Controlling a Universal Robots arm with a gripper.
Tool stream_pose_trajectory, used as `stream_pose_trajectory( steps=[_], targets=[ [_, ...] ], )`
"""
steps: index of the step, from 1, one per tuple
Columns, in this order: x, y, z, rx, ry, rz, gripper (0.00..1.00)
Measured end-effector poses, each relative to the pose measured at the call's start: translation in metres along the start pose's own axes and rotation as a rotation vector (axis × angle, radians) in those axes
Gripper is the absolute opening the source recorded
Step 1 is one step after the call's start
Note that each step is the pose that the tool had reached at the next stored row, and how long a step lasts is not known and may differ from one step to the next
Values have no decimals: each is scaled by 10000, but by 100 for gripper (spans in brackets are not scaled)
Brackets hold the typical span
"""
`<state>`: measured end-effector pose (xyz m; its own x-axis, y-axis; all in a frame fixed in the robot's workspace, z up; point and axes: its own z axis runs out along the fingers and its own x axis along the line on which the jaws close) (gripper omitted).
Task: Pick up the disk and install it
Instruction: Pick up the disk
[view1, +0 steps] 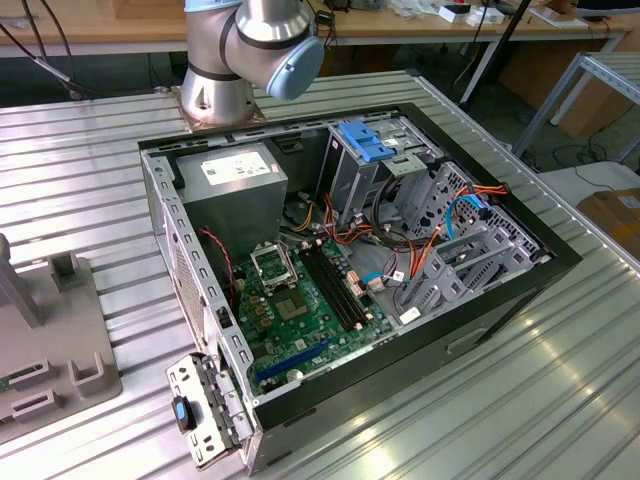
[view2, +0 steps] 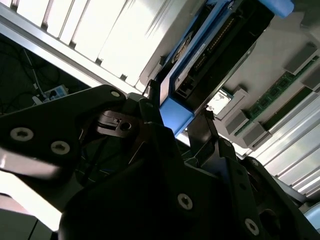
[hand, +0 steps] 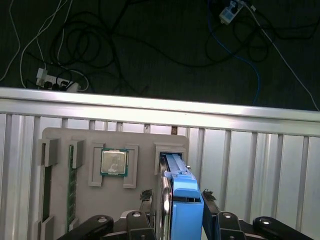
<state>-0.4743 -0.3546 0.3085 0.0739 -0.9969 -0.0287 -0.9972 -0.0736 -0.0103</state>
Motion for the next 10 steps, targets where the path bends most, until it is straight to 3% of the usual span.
stream_pose_trajectory(
  steps=[10],
  targets=[
    [-17,-6,0,-1,0,0,50]
  ],
)
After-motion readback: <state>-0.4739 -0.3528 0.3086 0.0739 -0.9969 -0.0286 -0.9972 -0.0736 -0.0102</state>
